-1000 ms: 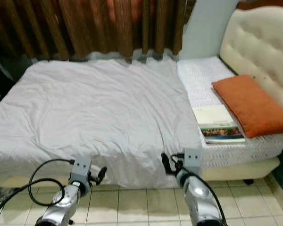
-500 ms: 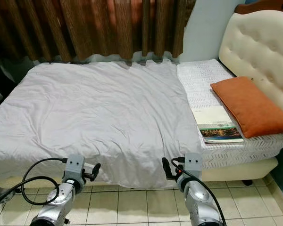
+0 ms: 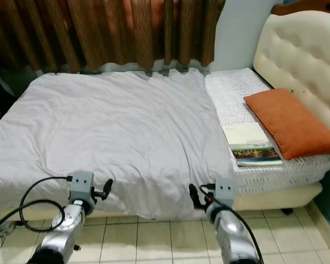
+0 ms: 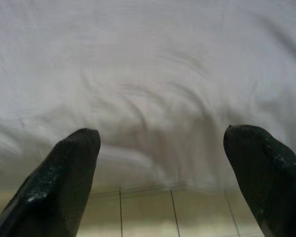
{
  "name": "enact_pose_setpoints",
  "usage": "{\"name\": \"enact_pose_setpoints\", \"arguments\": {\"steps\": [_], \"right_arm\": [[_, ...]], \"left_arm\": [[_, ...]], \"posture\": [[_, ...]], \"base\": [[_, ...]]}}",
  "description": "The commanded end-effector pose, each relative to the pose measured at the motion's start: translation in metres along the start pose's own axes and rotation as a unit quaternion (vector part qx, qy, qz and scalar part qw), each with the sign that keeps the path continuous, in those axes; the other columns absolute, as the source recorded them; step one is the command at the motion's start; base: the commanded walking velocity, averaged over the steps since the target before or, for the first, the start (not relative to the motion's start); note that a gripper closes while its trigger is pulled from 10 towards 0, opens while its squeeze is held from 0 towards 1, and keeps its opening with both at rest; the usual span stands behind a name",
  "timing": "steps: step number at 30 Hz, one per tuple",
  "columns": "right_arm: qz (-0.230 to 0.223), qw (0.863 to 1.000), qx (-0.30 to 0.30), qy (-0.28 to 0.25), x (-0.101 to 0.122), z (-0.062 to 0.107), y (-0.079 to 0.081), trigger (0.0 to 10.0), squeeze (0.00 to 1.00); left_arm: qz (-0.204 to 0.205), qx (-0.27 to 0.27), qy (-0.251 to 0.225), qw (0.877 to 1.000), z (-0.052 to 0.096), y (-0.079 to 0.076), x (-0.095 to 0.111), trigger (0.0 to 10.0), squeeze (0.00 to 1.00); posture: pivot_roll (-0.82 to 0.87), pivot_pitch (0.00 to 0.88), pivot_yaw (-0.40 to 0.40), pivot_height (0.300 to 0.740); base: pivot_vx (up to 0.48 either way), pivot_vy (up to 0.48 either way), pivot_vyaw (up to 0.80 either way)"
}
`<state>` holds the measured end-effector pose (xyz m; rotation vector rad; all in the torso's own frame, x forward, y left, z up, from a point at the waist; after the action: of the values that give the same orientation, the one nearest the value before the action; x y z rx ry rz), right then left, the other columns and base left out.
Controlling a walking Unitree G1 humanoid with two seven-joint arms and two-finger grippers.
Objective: Clean up the room
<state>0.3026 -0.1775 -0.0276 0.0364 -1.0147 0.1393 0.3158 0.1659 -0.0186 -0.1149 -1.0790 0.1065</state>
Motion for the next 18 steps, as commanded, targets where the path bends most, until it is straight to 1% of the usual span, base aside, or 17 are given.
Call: {"name": "enact_pose_setpoints", "arguments": {"steps": [1,2,3,7,14,16,18], "right_arm": [[0.009,0.996,0.009,0.087,-0.043,0.007,0.011,10.0,0.0],[0.023,0.991,0.016,0.128,-0.061,0.011,0.015,10.0,0.0],[0.031,0.988,0.019,0.149,-0.07,0.014,0.018,10.0,0.0],[0.03,0.988,0.019,0.15,-0.071,0.015,0.018,10.0,0.0],[0.028,0.988,0.019,0.154,-0.073,0.015,0.018,10.0,0.0],[0.03,0.986,0.02,0.16,-0.075,0.015,0.019,10.0,0.0],[0.032,0.986,0.02,0.162,-0.075,0.016,0.019,10.0,0.0]], "left_arm": [[0.02,0.029,0.096,0.995,0.012,0.009,-0.047,10.0,0.0],[0.025,0.04,0.142,0.989,0.019,0.01,-0.068,10.0,0.0],[0.027,0.046,0.165,0.985,0.023,0.01,-0.078,10.0,0.0],[0.021,0.047,0.157,0.986,0.022,0.01,-0.076,10.0,0.0],[0.024,0.045,0.154,0.987,0.021,0.009,-0.074,10.0,0.0],[0.046,0.034,0.153,0.987,0.02,0.003,-0.073,10.0,0.0],[0.053,0.029,0.154,0.986,0.02,0.001,-0.074,10.0,0.0]], "posture": [[-0.09,0.0,0.038,0.74],[-0.09,0.0,0.039,0.74],[-0.09,0.0,0.039,0.74],[-0.09,0.0,0.039,0.74],[-0.1,0.0,0.04,0.74],[-0.1,0.0,0.038,0.74],[-0.1,0.0,0.038,0.74]], "base": [[0.0,0.0,0.0],[0.0,0.0,0.0],[0.0,0.0,0.0],[0.0,0.0,0.0],[0.0,0.0,0.0],[0.0,0.0,0.0],[0.0,0.0,0.0]]}}
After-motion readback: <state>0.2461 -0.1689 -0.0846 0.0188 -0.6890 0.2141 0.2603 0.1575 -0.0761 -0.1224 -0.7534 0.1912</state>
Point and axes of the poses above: a point about 5 cm out from each wrist's last joint towards the gripper, its own z axis pointing back from the gripper into the wrist, its own x axis along the axis of the wrist's last joint, y = z × x, the point moved 3 cm from there along -z, pointing out of the wrist towards the gripper, and after that the axes turned 12 degrees about z, right-handed, at the moved point
